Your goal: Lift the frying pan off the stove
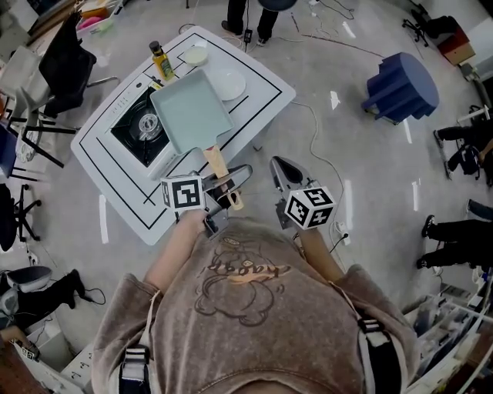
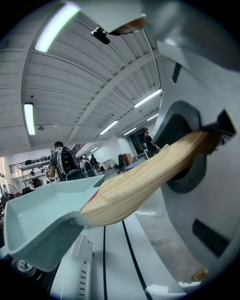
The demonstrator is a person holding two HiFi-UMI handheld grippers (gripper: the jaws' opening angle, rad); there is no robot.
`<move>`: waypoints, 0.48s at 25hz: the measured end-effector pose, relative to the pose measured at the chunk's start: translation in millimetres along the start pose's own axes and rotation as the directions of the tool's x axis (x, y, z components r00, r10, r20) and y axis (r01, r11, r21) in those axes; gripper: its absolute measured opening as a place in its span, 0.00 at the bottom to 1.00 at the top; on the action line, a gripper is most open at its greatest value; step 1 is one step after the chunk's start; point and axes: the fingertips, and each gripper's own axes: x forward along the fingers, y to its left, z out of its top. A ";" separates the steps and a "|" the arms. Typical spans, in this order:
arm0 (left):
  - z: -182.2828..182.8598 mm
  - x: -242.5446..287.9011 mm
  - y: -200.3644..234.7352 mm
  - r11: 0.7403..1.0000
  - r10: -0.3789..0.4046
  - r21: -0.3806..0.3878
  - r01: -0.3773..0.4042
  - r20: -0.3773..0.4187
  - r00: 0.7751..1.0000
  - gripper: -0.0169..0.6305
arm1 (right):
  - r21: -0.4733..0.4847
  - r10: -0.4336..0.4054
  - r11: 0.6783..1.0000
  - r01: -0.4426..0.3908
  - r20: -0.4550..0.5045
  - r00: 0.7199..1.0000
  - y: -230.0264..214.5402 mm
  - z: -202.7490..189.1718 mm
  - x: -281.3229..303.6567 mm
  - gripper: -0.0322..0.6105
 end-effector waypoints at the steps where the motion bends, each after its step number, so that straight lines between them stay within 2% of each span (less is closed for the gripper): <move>1: -0.5 -0.5 -1.3 1.000 0.000 0.008 0.000 -0.005 1.000 0.12 | 0.000 -0.001 1.000 0.001 0.000 1.000 0.2 -0.6 -0.9 0.05; 5: -0.5 -2.3 -6.4 1.000 -0.003 0.025 0.004 -0.006 1.000 0.12 | 0.002 -0.007 1.000 0.007 -0.002 1.000 -1.7 -4.0 -6.0 0.05; 12: 2.6 -4.2 -10.5 1.000 -0.010 0.009 0.010 0.009 1.000 0.13 | -0.003 -0.003 1.000 0.003 -0.002 1.000 1.1 -2.6 -8.3 0.05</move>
